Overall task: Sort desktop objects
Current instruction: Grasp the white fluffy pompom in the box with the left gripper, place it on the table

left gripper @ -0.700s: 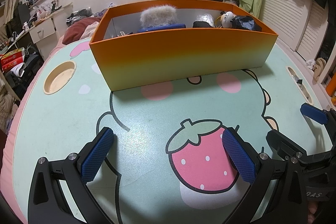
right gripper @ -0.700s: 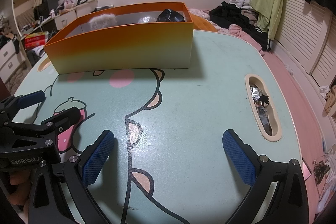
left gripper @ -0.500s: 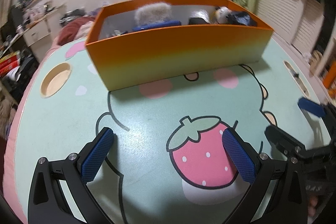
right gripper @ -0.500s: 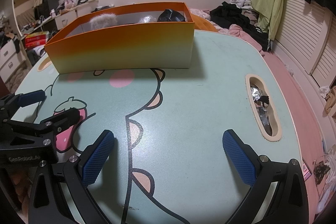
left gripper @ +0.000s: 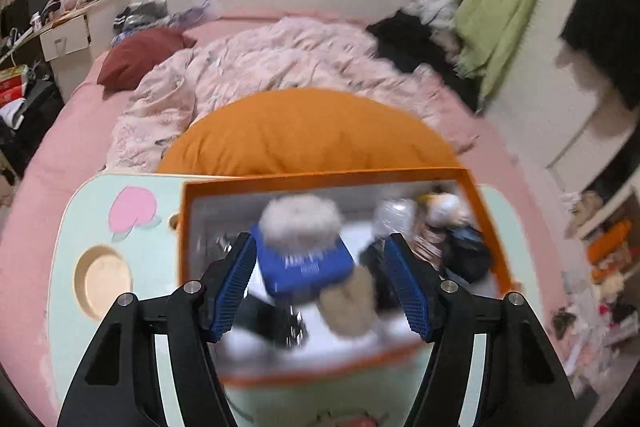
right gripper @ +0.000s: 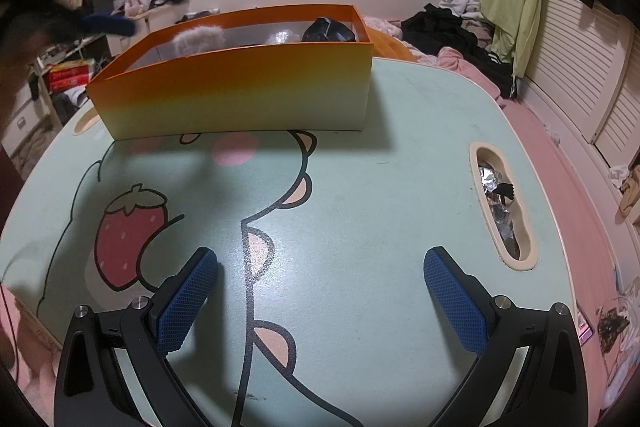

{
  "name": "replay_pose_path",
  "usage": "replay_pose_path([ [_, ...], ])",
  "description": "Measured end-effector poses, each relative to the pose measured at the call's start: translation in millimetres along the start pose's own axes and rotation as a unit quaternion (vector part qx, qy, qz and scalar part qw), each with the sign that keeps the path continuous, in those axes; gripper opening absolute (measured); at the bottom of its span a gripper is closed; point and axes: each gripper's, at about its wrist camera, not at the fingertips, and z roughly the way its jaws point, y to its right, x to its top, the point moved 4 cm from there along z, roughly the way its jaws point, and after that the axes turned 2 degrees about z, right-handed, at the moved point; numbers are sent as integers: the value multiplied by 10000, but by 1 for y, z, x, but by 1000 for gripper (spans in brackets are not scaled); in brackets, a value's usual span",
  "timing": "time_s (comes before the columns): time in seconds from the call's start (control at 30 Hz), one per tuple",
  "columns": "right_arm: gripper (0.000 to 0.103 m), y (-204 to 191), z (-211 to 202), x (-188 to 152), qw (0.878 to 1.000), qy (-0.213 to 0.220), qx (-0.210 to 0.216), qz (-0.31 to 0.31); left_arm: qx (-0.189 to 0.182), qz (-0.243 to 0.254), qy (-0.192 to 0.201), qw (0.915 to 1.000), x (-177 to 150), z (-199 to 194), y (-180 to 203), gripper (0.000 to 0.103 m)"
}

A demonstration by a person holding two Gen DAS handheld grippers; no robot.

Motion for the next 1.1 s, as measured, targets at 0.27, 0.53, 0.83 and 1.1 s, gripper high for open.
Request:
replay_pose_path([
  [0.27,103,0,1,-1,10000,3,-5,0,135,-76,-276,9995,7,41,1,43],
  [0.53,103,2,1,-3,10000,5,-6,-3,-925,213,916,9913,-44,-64,8,43],
  [0.83,103,2,3,-4,10000,7,-18,-11,-896,446,523,9936,-117,-22,14,44],
  [1.1,103,0,7,-3,10000,7,-24,-12,-610,510,606,9950,-136,-33,10,81],
])
